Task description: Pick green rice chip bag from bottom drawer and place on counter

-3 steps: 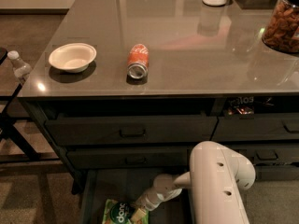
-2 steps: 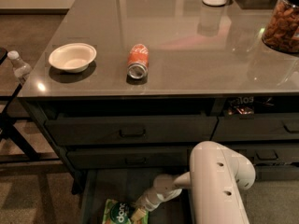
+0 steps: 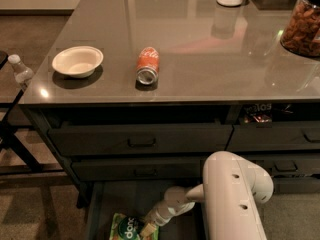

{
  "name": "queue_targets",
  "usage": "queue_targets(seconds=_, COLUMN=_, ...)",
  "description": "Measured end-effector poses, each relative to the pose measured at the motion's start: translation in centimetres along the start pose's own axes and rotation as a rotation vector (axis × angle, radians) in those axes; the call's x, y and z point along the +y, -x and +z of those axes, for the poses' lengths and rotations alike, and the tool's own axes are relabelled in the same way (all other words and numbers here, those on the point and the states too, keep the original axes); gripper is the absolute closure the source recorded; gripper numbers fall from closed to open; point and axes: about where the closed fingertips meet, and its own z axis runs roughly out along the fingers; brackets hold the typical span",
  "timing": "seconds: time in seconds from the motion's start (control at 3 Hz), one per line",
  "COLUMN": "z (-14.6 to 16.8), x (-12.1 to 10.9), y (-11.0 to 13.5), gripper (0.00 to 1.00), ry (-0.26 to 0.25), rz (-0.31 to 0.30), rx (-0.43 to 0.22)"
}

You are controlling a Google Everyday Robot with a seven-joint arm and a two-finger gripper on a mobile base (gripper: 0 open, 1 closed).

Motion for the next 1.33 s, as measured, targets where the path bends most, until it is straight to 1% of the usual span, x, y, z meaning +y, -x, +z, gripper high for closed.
queue_targets(seconds=0.33, z=-1.4, x=1.0, y=1.2, gripper=1.00, ry=-0.007, rz=0.012, rx=-0.030)
queue_targets(seconds=0.67, z=-3.8, x=1.9, y=2.9, gripper=1.00, ry=-0.034, rz=0.024, rx=-0.054)
queue_targets(seconds=1.0, z=-7.4, x=3.3, y=5.1, gripper=1.00, ry=-0.090, rz=-0.006, rx=-0.082)
queue_targets(seconds=1.33, z=-7.4, x=3.3, y=5.1, gripper=1.00, ry=-0.090, rz=-0.006, rx=-0.082)
